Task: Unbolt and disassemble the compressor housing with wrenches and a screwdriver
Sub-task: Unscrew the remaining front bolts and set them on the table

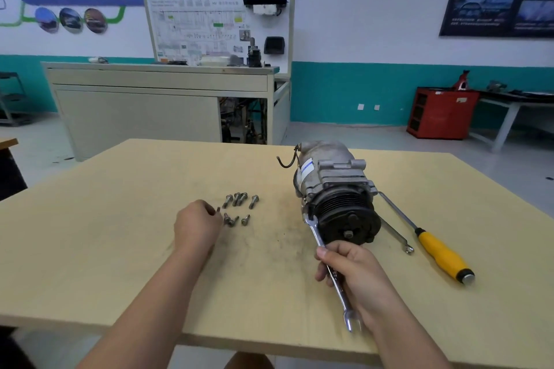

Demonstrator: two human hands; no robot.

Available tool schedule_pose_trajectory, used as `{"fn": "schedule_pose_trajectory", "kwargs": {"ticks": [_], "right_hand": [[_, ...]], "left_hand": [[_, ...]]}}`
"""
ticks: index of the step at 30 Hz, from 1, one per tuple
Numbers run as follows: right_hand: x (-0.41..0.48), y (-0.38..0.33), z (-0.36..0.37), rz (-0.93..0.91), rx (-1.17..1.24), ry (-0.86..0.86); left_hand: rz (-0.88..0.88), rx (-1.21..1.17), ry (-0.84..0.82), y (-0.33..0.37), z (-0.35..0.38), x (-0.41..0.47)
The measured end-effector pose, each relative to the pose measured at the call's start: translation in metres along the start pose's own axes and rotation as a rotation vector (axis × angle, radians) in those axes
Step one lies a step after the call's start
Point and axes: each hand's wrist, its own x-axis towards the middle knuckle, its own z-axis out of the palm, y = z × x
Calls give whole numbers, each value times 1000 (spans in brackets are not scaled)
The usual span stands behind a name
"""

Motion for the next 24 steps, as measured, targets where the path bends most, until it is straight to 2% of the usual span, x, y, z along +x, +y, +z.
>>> {"fn": "schedule_pose_trajectory", "kwargs": {"ticks": [6,16,21,24], "right_hand": [[-1,3,3,-6,-47,16],[-6,3,8,-20,-111,-3],[-16,-2,-4,-71,68,-34],[-21,-10,-25,-141,199,1]], "left_hand": [[88,109,26,-14,15,7],[97,27,29,-22,15,7],[96,1,44,-22,13,6],[161,-47,104,-16,11,2]]}}
